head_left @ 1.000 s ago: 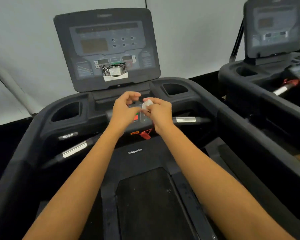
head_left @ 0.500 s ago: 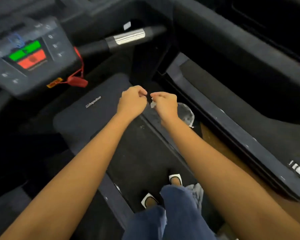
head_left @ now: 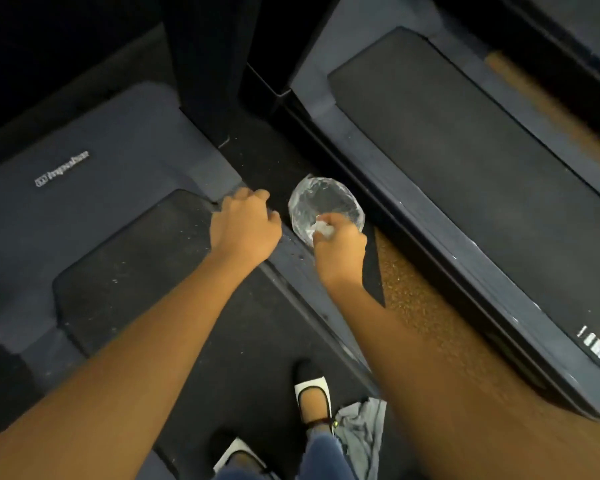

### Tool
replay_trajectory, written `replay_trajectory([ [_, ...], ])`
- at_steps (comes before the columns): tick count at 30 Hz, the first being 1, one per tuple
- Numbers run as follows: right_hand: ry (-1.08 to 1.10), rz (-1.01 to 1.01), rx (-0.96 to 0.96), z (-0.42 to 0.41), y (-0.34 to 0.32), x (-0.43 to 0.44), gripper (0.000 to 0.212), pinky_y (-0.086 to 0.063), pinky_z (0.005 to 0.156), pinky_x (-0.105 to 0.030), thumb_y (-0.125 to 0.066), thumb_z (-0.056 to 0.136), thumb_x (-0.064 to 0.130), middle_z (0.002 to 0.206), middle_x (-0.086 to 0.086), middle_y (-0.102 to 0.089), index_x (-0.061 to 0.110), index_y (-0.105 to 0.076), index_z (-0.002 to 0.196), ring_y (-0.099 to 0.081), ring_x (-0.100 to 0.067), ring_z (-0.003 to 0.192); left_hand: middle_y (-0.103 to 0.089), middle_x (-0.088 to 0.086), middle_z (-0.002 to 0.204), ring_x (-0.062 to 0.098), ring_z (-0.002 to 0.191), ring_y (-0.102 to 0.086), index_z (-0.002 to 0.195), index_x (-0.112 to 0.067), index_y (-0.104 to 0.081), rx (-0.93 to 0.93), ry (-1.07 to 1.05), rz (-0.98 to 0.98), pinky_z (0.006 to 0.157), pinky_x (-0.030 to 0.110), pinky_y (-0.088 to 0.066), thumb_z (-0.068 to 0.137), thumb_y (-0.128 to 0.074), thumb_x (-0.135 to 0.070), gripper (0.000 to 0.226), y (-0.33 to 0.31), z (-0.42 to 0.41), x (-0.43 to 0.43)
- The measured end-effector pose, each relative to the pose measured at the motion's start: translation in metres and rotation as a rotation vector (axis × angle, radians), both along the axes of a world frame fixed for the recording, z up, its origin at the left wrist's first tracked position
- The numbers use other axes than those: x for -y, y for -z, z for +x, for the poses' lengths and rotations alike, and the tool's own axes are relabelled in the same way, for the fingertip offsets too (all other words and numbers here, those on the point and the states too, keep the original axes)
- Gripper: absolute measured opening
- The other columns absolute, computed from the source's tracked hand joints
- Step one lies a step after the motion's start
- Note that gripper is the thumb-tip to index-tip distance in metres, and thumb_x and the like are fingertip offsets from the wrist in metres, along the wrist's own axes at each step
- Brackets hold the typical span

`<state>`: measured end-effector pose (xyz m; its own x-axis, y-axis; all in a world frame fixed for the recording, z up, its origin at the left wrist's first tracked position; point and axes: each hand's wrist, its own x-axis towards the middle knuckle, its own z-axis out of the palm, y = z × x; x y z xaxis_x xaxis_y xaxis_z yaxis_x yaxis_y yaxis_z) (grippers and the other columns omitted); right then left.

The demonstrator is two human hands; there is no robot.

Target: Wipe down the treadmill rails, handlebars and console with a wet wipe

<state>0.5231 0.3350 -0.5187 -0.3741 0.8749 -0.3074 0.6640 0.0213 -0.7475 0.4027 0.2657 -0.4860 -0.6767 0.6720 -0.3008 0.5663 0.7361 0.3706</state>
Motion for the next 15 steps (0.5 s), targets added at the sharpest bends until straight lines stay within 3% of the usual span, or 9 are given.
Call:
replay_trajectory([
  [5, -0.030, 0.083, 0.063, -0.009, 0.092, -0.042, 0.027, -0.054, 0.088, -0.033, -0.053, 0.095, 0.006, 0.113, -0.010, -0.066, 0.010, -0.064, 0.119, -0.064, -0.024, 0.100, -0.046, 0.010, 0.141, 0.032, 0.126, -0.042, 0.143, -0.015, -0.041, -0.034, 0.048, -0.002, 0.099, 0.048, -0.039, 0.096, -0.047, -0.037, 0.052, 0.085, -0.011, -0.027],
  [9, -0.036, 0.128, 0.065, -0.027, 0.147, -0.086, 0.034, -0.055, 0.086, -0.043, -0.052, 0.094, 0.005, 0.119, -0.013, -0.061, 0.010, -0.057, 0.127, -0.064, -0.029, 0.101, -0.043, 0.011, 0.145, 0.034, 0.130, -0.039, 0.146, -0.015, -0.036, -0.048, 0.066, -0.026, 0.102, 0.050, -0.037, 0.096, -0.047, -0.042, 0.058, 0.131, -0.020, -0.047],
  [12, -0.107, 0.068, 0.227, -0.032, 0.172, -0.118, 0.060, -0.039, 0.109, -0.041, -0.062, 0.092, 0.014, 0.154, -0.015, -0.025, 0.012, -0.036, 0.146, -0.038, -0.032, 0.136, -0.043, 0.011, 0.145, 0.034, 0.130, -0.039, 0.146, -0.015, -0.036, -0.046, 0.079, -0.053, 0.102, 0.049, -0.037, 0.095, -0.046, -0.043, 0.059, 0.155, -0.025, -0.055],
  [15, -0.144, 0.042, 0.333, -0.027, 0.190, -0.132, 0.069, -0.030, 0.114, -0.046, -0.062, 0.092, 0.016, 0.159, -0.018, -0.001, 0.012, -0.024, 0.150, -0.015, -0.037, 0.144, -0.043, 0.009, 0.144, 0.033, 0.130, -0.040, 0.145, -0.015, -0.037, -0.059, 0.086, -0.060, 0.102, 0.049, -0.037, 0.096, -0.046, -0.042, 0.057, 0.169, -0.027, -0.054],
])
